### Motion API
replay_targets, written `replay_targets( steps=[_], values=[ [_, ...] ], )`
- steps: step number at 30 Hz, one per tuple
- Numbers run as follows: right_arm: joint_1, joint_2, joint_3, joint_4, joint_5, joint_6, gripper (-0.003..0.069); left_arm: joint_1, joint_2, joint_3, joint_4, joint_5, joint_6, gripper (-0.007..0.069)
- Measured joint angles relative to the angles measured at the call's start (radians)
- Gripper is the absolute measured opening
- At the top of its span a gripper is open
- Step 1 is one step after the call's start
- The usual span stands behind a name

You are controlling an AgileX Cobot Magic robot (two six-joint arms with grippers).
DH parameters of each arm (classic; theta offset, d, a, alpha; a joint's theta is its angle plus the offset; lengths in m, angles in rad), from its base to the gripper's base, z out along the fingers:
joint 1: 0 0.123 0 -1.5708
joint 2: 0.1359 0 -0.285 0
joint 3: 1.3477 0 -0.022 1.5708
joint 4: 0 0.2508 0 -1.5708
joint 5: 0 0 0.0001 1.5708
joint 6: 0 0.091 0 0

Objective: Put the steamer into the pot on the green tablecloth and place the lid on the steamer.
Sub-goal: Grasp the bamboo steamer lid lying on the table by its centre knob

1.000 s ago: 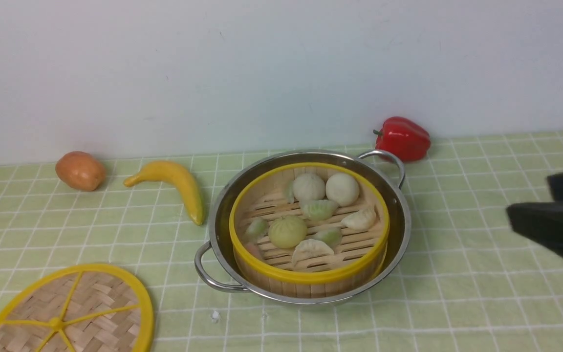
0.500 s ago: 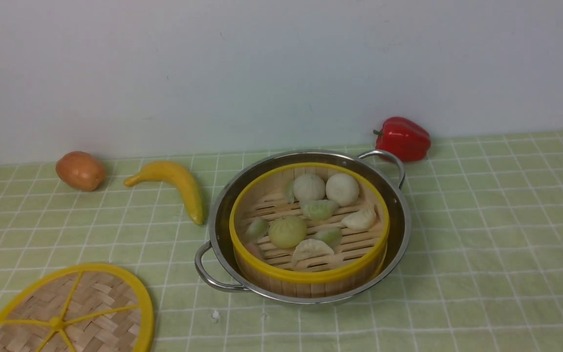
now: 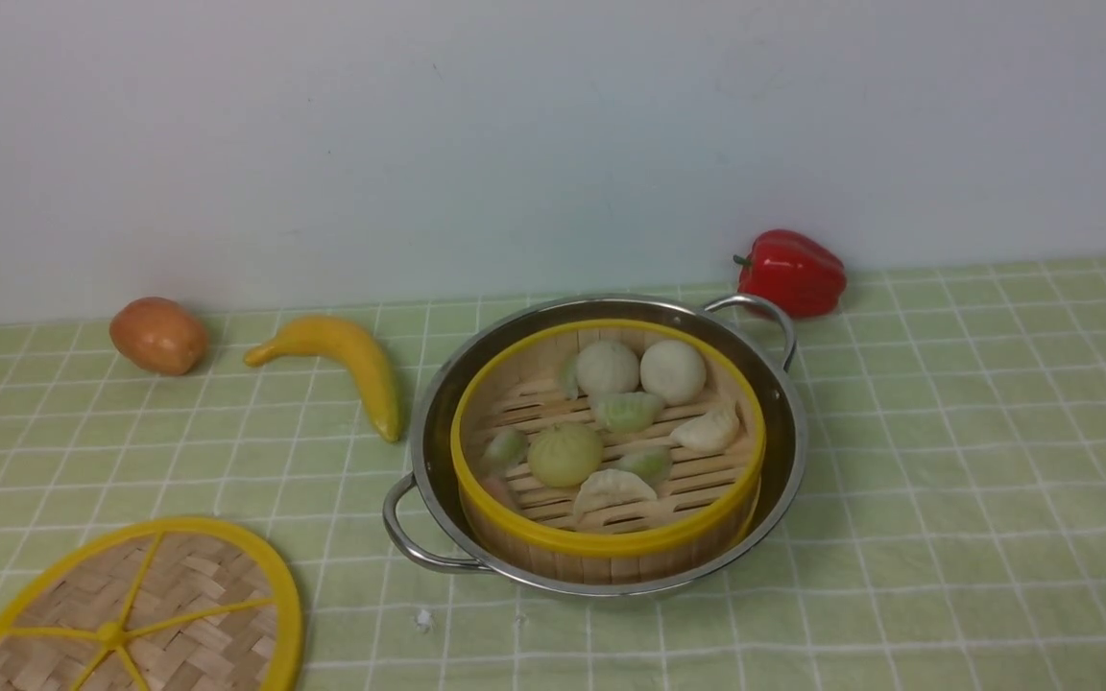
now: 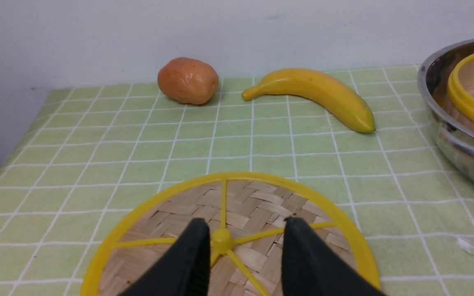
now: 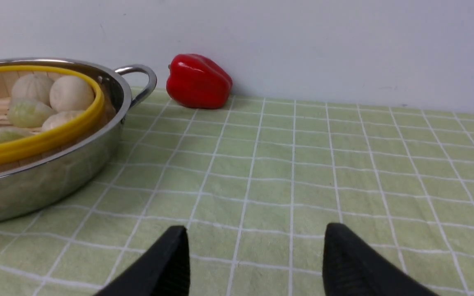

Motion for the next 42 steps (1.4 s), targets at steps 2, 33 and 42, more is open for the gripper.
replay_targets(
  steps=[2,33,42],
  values=[
    [0.0,0.0,0.0,0.0,-0.002,0.0,0.0437,0.0,0.0,0.0,0.0,0.0,0.0,0.0243],
    [0.0,0.0,0.0,0.0,-0.014,0.001,0.0437,0.0,0.0,0.0,-0.385,-0.11,-0.109,0.0243],
    [0.0,0.0,0.001,0.0,-0.015,0.001,0.0437,0.0,0.0,-0.012,-0.551,-0.263,-0.129,0.0243]
  ],
)
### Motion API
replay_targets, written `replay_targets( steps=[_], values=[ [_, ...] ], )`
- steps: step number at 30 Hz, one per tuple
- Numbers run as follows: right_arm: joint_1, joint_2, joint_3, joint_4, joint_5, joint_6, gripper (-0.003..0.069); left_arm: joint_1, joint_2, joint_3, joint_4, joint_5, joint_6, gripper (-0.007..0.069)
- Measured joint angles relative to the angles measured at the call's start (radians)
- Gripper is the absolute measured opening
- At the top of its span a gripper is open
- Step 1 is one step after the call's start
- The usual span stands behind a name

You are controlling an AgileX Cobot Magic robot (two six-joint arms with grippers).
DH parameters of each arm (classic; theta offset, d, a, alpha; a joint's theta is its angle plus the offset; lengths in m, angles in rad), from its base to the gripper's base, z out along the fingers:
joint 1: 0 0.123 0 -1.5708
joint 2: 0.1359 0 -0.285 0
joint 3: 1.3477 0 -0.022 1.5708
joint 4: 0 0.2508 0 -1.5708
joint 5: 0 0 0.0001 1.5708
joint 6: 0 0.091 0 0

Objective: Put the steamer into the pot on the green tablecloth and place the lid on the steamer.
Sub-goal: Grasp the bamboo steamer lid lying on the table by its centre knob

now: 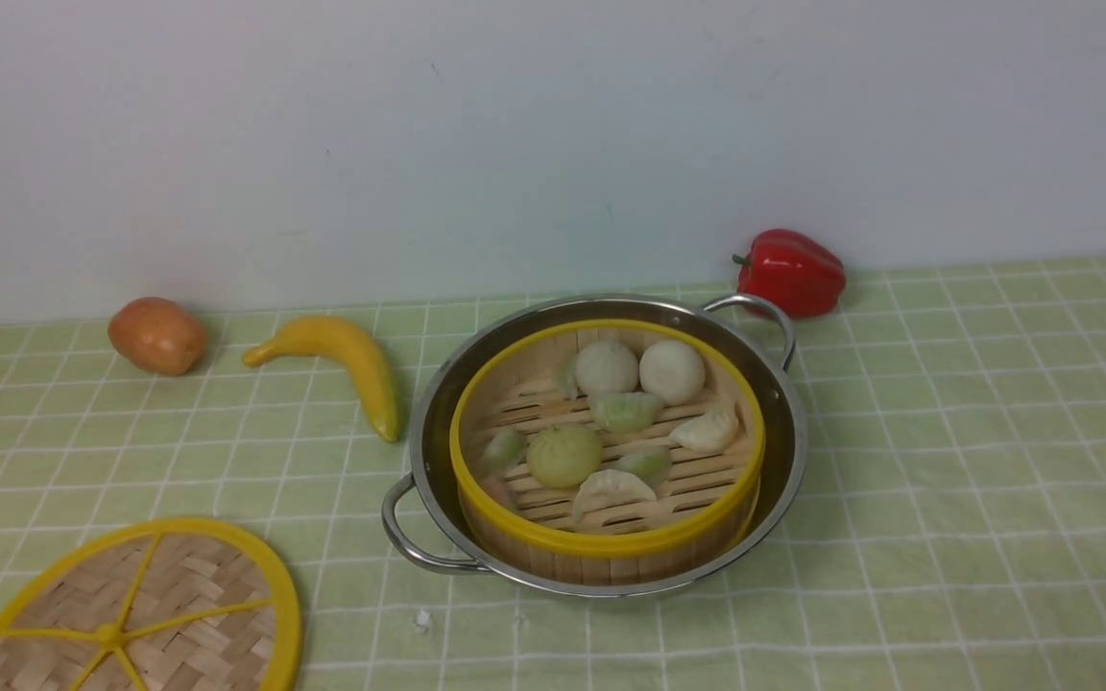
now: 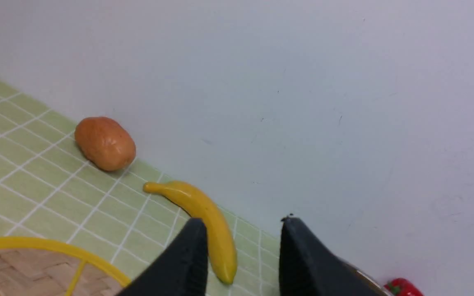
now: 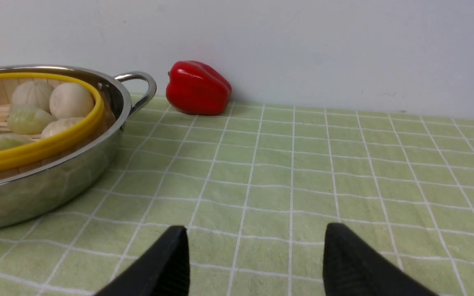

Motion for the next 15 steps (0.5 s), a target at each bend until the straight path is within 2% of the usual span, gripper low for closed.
replay_targets(
  steps=[3,6,8,11,12,15],
  values=[
    [0.0,0.0,0.0,0.0,-0.001,0.0,0.0437,0.0,0.008,-0.078,0.007,0.05,0.01,0.0253],
    [0.0,0.0,0.0,0.0,-0.001,0.0,0.0437,0.0,0.089,-0.225,0.103,0.194,0.043,0.0279],
    [0.0,0.0,0.0,0.0,-0.001,0.0,0.0437,0.0,0.192,-0.35,0.223,0.374,0.036,0.0305],
    [0.0,0.0,0.0,0.0,-0.001,0.0,0.0437,0.0,0.405,-0.541,0.425,0.714,-0.043,0.0339],
    [0.0,0.0,0.0,0.0,-0.001,0.0,0.0437,0.0,0.42,-0.552,0.437,0.734,-0.05,0.0341],
    [0.0,0.0,0.0,0.0,-0.001,0.0,0.0437,0.0,0.673,-0.71,0.598,0.986,-0.137,0.0356]
  ],
)
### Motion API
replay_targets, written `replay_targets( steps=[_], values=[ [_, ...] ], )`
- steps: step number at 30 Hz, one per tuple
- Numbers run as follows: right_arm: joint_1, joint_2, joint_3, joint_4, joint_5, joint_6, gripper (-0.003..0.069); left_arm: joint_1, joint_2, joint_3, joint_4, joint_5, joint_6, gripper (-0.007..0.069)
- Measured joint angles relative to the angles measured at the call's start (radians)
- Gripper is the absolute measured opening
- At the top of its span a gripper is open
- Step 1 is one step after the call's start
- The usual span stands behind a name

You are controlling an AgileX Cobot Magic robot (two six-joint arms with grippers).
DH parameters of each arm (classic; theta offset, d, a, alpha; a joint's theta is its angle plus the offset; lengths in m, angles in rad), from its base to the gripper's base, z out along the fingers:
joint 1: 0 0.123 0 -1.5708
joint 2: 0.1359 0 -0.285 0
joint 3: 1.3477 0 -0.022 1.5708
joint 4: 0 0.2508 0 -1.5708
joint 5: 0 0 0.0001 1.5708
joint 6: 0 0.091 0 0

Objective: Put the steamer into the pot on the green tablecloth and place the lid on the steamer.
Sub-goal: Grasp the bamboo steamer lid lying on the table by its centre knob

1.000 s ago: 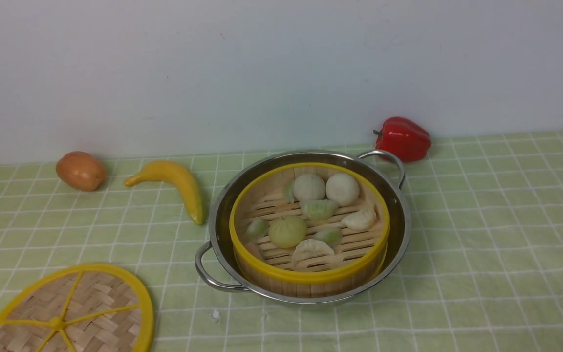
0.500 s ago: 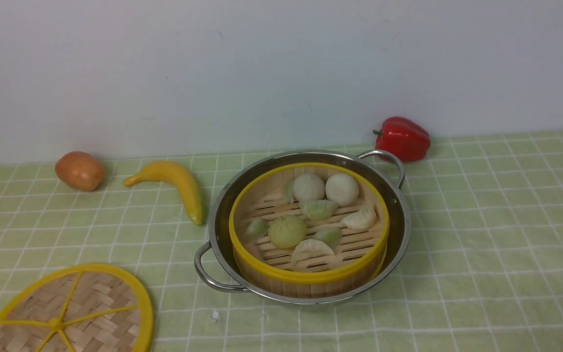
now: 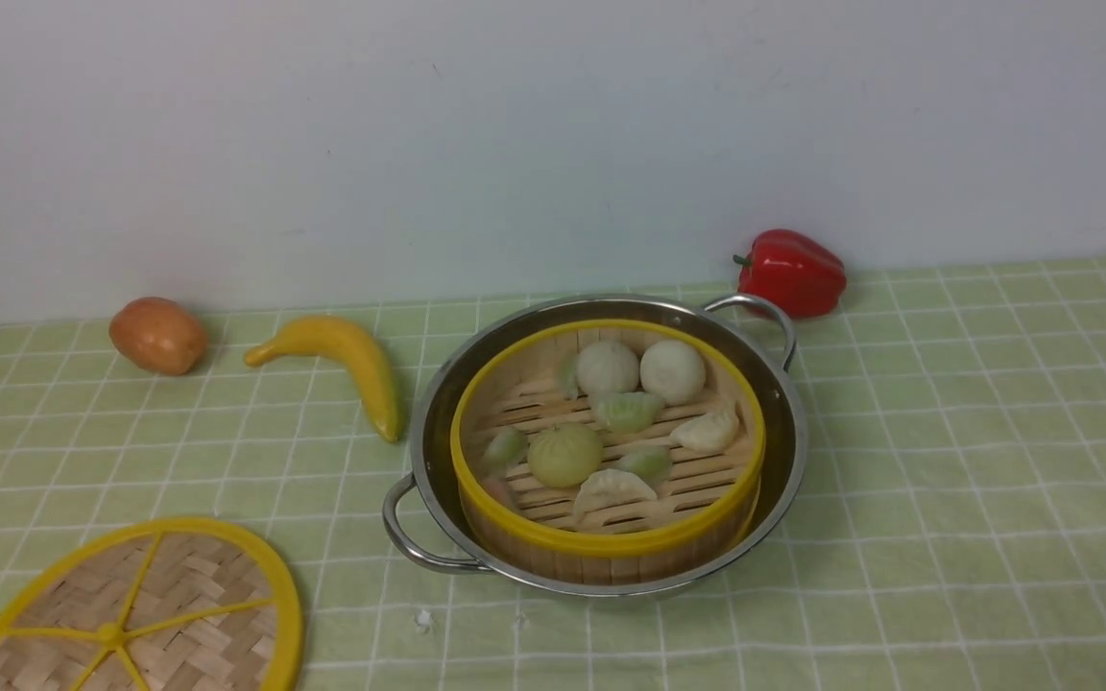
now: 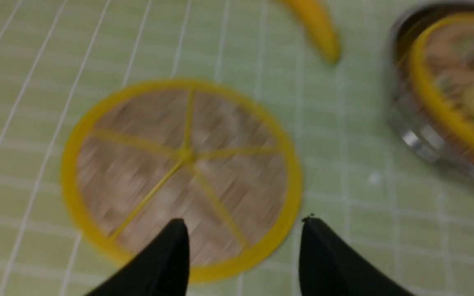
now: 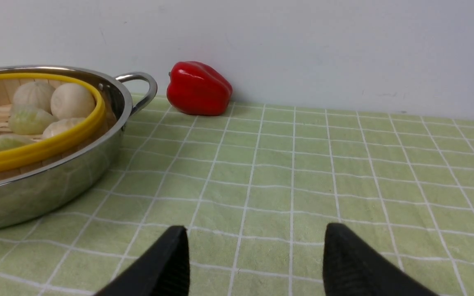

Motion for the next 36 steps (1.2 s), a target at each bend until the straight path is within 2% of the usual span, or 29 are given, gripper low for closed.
replay_targets(
  steps=[4,10,17,28,33,36],
  values=[
    [0.0,0.0,0.0,0.0,0.0,0.001,0.0437,0.0,0.257,-0.129,0.079,0.115,-0.025,0.0356],
    [0.0,0.0,0.0,0.0,0.0,0.001,0.0437,0.0,0.623,-0.284,0.092,0.118,-0.03,0.0356],
    [0.0,0.0,0.0,0.0,0.0,0.001,0.0437,0.0,0.888,-0.352,0.103,0.102,-0.031,0.0356],
    [0.0,0.0,0.0,0.0,0.0,0.002,0.0437,0.0,1.107,-0.354,0.115,-0.032,-0.031,0.0356],
    [0.0,0.0,0.0,0.0,0.0,0.002,0.0437,0.0,1.126,-0.354,0.115,-0.044,-0.031,0.0355],
    [0.0,0.0,0.0,0.0,0.0,0.002,0.0437,0.0,1.136,-0.355,0.105,-0.043,-0.031,0.0325]
  ],
)
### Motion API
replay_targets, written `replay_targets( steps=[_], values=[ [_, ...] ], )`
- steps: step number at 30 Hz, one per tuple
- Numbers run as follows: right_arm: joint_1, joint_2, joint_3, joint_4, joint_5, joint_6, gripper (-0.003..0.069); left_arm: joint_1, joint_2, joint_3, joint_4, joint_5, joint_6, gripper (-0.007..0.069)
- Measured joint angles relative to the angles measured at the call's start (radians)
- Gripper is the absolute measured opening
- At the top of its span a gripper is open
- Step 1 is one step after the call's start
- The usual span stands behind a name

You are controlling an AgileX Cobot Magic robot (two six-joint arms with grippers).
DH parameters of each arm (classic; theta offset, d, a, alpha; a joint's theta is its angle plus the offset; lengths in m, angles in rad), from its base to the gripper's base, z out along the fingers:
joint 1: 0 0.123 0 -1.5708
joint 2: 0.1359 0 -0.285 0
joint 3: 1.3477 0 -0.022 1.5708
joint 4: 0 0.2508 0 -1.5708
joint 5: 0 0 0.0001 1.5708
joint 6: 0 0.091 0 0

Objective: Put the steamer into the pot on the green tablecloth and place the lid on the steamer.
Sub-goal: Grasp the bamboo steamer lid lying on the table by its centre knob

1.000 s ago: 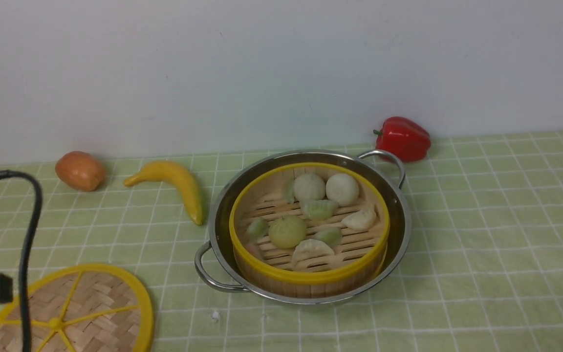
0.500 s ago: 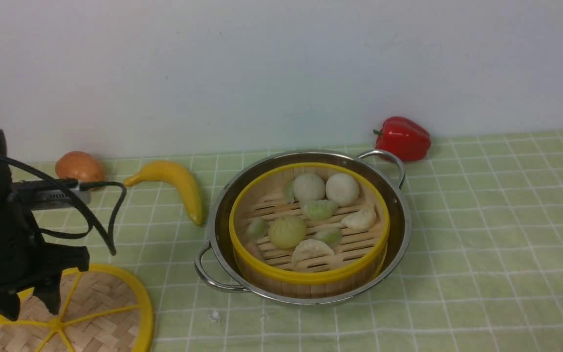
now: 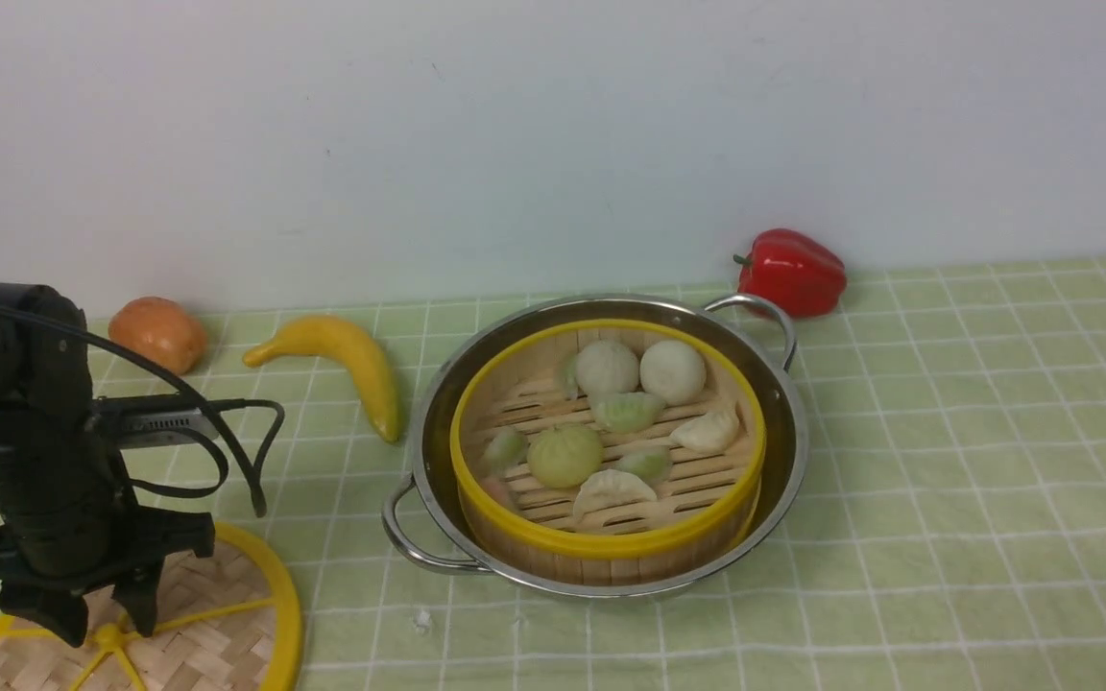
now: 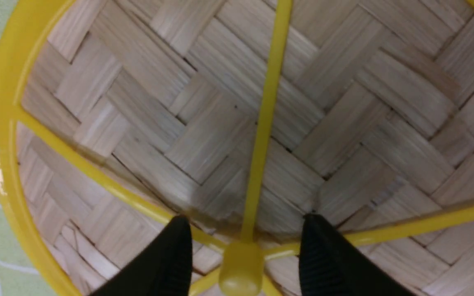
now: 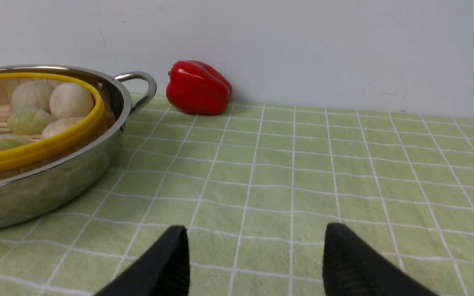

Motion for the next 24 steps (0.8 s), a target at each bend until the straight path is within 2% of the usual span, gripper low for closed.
replay_targets(
  steps=[9,24],
  values=[
    [0.0,0.0,0.0,0.0,0.0,0.0,0.0437,0.0,0.013,-0.006,0.001,0.01,-0.002,0.0124],
    [0.0,0.0,0.0,0.0,0.0,0.0,0.0437,0.0,0.016,-0.011,0.01,0.054,-0.001,0.0123]
  ],
)
